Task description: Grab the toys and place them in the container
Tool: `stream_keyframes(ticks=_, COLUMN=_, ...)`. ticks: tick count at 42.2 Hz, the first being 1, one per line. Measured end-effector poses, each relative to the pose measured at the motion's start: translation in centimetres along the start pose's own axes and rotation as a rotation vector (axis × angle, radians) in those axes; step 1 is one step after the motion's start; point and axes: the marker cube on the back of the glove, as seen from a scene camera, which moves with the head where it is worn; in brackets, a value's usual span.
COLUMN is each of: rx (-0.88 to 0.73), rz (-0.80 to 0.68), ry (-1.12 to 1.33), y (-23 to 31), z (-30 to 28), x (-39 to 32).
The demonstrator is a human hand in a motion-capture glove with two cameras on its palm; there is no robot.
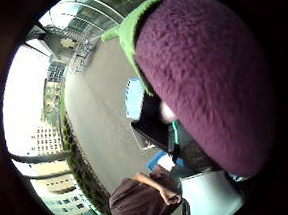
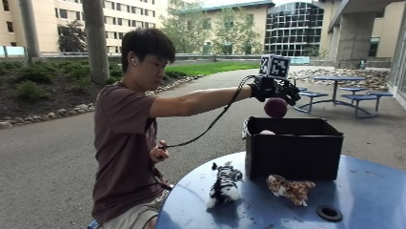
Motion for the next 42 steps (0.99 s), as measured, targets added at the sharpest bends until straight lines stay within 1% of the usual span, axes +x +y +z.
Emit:
stream_keyframes(ticks=2, rx=-0.027, rz=0.002, ry=-0.009, y=0.3, z=0.1, x=0.4)
stream_keyframes(ticks=12, rx=-0.015, rz=0.046, ry=-0.009, y=4.0, z=-0.8, x=5.0)
stream_keyframes(ticks=17, rx=-0.032, rz=0.1, ry=0.083, y=8.0, z=-1.1, x=10.1)
stream_keyframes(ticks=21, rx=-0.033, rz=0.19, ry=0.063, y=10.8, z=-1.6, x=12.2)
stream_keyframes(ticks=27, rx=-0.017, rz=0.226, ry=-0.001, y=15.8, z=-2.2, x=16.9)
stream_keyframes(ticks=30, rx=-0.015, rz=0.218, ry=-0.001, y=18.5, z=-1.9, x=19.2)
stream_keyframes(ticks=34, rx=-0.028, rz=0.306, ry=0.045, y=20.9, z=-0.8, x=21.3)
stream_keyframes(ticks=36, rx=-0.039, rz=0.323, ry=0.084, y=21.9, z=0.2, x=22.1)
stream_keyframes(ticks=38, rx=-0.054, rz=0.293, ry=0.119, y=22.7, z=1.3, x=22.7)
stream_keyframes(ticks=42, rx=-0.086, rz=0.146, ry=0.104, y=23.6, z=4.3, x=23.0)
